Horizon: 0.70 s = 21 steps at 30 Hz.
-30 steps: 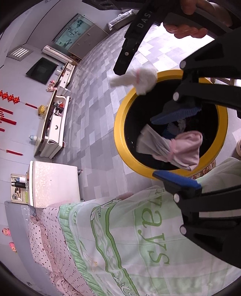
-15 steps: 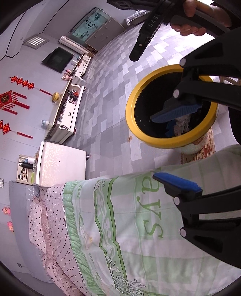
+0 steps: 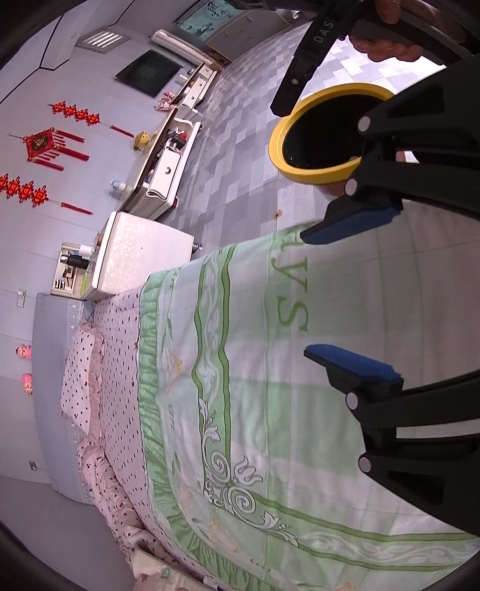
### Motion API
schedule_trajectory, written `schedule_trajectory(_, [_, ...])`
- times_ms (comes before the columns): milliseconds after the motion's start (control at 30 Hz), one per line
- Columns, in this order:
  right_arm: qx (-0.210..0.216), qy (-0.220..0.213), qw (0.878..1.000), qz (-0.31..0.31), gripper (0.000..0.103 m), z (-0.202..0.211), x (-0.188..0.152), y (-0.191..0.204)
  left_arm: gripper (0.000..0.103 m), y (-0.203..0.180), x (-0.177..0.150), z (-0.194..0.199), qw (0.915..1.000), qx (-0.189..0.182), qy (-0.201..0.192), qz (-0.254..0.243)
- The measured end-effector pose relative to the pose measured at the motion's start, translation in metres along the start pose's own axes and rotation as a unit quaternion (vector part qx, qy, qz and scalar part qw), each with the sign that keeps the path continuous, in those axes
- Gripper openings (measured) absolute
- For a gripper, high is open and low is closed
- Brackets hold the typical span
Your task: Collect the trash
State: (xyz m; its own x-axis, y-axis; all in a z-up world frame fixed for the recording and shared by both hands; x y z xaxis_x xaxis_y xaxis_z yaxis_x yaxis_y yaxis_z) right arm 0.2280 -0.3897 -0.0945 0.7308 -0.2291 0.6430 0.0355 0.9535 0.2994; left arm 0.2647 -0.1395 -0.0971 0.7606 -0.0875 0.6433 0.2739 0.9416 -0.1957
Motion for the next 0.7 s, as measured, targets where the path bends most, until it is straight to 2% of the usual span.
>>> schedule_trajectory(200, [0.030, 0.022, 0.999, 0.034, 0.046, -0.026, -0.014, 0.068, 0.053, 0.073, -0.016, 0.023, 0.9986, 0.044, -0.005, 0.031])
schedule_trajectory(333, [0.036, 0.034, 0.998, 0.041, 0.049, -0.041, -0.029, 0.093, 0.054, 0.111, -0.032, 0.035, 0.9969, 0.067, -0.007, 0.042])
schedule_trajectory(433, [0.035, 0.040, 0.998, 0.044, 0.059, -0.048, -0.040, 0.106, 0.060, 0.133, -0.045, 0.039, 0.9954, 0.082, -0.006, 0.049])
schedule_trajectory(600, [0.020, 0.014, 0.998, 0.055, 0.089, -0.043, -0.050, 0.116, 0.072, 0.154, -0.064, 0.045, 0.9933, 0.096, -0.015, 0.062])
schedule_trajectory(700, [0.004, -0.009, 0.998, 0.063, 0.095, -0.034, -0.052, 0.117, 0.082, 0.161, -0.068, 0.056, 0.9910, 0.110, -0.039, 0.066])
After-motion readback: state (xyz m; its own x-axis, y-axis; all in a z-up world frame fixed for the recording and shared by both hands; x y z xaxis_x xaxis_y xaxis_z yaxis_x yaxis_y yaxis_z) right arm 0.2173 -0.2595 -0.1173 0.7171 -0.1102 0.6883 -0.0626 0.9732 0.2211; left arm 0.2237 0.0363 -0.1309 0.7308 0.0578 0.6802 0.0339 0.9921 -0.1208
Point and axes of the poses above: each gripper's, at about its wrist camera, not at the fingertips, and z roughly against the way its jaws point, y to its left, x to its top, the point moved 7 cm from there along -z, roughly the way its jaws point, and after that the axes turned 2 degrees about y, right-handed, at the moved point
